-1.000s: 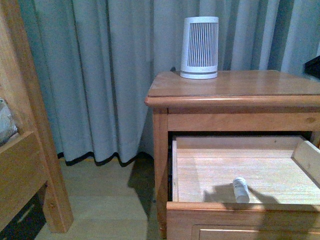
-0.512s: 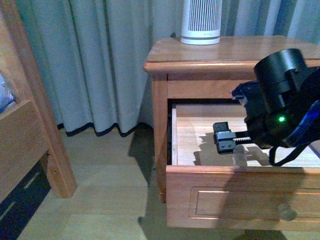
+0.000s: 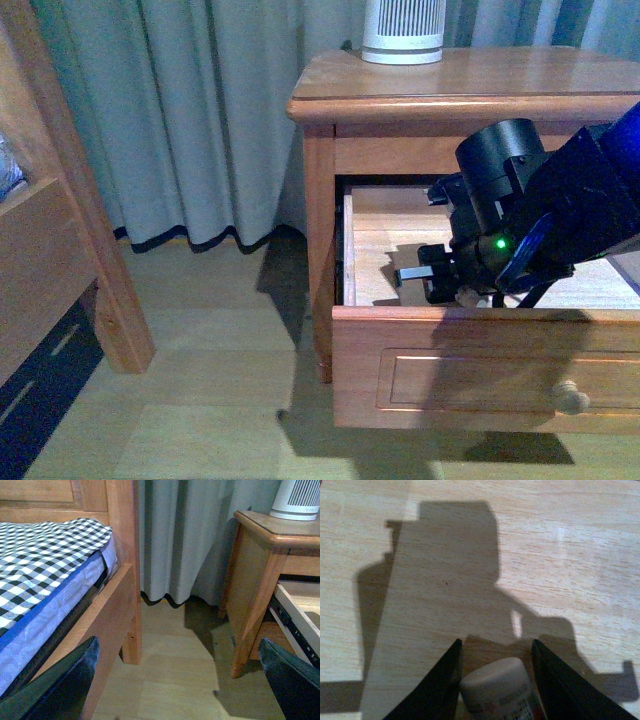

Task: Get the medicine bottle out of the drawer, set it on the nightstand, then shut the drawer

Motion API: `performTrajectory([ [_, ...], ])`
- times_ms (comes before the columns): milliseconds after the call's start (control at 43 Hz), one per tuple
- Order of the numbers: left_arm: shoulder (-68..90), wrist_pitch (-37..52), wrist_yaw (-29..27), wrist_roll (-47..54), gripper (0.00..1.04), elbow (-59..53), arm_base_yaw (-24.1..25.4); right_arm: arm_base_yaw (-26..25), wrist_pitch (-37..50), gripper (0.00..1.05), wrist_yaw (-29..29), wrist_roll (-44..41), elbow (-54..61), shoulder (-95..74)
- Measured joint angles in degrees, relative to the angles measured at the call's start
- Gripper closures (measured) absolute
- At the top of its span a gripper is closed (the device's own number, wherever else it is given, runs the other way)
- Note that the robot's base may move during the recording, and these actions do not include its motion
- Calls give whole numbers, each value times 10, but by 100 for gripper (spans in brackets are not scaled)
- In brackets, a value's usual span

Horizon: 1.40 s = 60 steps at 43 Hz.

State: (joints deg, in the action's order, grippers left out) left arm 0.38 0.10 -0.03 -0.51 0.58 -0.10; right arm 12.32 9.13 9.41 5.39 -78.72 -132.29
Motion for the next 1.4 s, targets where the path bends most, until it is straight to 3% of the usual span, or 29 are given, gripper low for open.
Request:
performTrajectory([
  [93, 0, 0, 0, 0, 7, 0, 0, -2, 8, 74, -9, -1, 30, 30],
  [349, 0, 0, 0, 0, 7, 0, 0, -35, 3, 75, -58, -32, 36, 206],
  [465, 0, 0, 0, 0, 7, 0, 0, -58, -15, 75, -47, -57, -61, 223],
  [628, 0, 0, 0, 0, 7, 0, 0, -78, -75, 75, -9, -87, -264, 124],
  [744, 0, 0, 0, 0, 7, 0, 0, -75, -100, 53, 17, -106, -378, 40],
  [884, 0, 0, 0, 0, 7, 0, 0, -68, -98, 34, 18, -102, -397, 23],
  [1093, 0, 0, 0, 0, 7, 0, 0, -57, -23, 5, -30, -85, -267, 118],
  [1326, 0, 0, 0, 0, 7, 0, 0, -53, 61, 7, -114, -44, 28, 370],
  [1395, 0, 0, 0, 0, 7, 0, 0, -53, 63, 16, -137, -28, 150, 463],
])
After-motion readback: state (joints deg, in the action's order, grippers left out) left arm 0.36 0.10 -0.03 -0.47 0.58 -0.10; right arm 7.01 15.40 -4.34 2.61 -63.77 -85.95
